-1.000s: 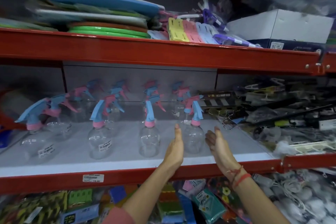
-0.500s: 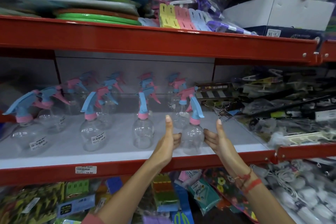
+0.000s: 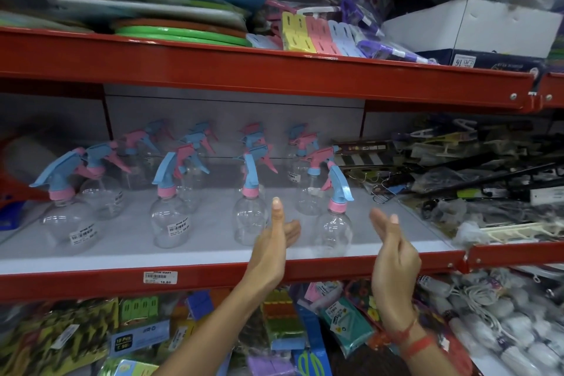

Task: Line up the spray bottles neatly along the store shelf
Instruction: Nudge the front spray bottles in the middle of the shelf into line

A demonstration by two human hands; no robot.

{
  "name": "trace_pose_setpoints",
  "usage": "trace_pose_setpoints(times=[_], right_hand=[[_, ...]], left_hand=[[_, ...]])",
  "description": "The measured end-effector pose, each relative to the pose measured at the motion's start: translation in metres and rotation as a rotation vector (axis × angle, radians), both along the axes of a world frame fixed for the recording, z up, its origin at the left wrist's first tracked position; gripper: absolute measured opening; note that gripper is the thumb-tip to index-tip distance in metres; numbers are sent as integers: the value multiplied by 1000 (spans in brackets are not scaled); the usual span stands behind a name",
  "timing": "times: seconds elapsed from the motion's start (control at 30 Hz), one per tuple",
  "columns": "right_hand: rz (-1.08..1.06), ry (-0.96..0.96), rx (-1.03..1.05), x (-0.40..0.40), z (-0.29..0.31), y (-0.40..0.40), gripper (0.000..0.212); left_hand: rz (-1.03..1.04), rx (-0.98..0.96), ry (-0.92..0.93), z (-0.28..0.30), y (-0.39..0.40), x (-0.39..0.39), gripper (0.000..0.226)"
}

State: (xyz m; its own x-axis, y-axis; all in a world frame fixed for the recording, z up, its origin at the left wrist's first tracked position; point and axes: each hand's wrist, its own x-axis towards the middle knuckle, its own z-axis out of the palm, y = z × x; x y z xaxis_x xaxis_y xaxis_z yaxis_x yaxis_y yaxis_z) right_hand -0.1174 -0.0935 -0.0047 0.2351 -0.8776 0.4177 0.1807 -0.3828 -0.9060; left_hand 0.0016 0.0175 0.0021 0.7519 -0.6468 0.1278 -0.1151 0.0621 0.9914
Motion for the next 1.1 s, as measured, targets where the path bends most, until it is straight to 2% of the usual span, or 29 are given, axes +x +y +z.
trace_pose_setpoints(times=[0.1,0.23,0.3,0.37,0.43,0.53,0.57,0.67,0.7,0.77,0.83,0.93,1.1], right_hand=[[73,-15,-109,4,-1,35,49],[361,95,-81,33,-5,49,54],[487,164,-54,53,-3,48,63],[586,278,26,72,5,48,78],[642,361,93,89,10,47,96],[684,426,154,101,15,50,112],[694,434,160,102,17,52,110],[715,412,157,101,19,57,82],[706,418,153,99,18,58,82],[676,442,150,95,13,57,94],[665,467,142,89,9,59,98],[681,474,148,78,4,61,94],[699,448,153,63,2,68,85]], left_hand=[[226,-234,-45,-4,23,6,87],[424,-463,-80,-2,46,15,78],[423,-418,-57,-2,48,26,82],[398,-244,-36,-1,45,38,95],[375,-64,26,1,43,49,108],[317,50,91,7,43,58,127],[298,64,87,8,44,59,133],[246,98,45,10,50,58,136],[233,105,33,10,53,58,137],[212,114,18,10,59,57,137],[202,127,16,9,67,53,127],[165,116,31,6,78,48,118],[131,93,26,2,88,41,122]])
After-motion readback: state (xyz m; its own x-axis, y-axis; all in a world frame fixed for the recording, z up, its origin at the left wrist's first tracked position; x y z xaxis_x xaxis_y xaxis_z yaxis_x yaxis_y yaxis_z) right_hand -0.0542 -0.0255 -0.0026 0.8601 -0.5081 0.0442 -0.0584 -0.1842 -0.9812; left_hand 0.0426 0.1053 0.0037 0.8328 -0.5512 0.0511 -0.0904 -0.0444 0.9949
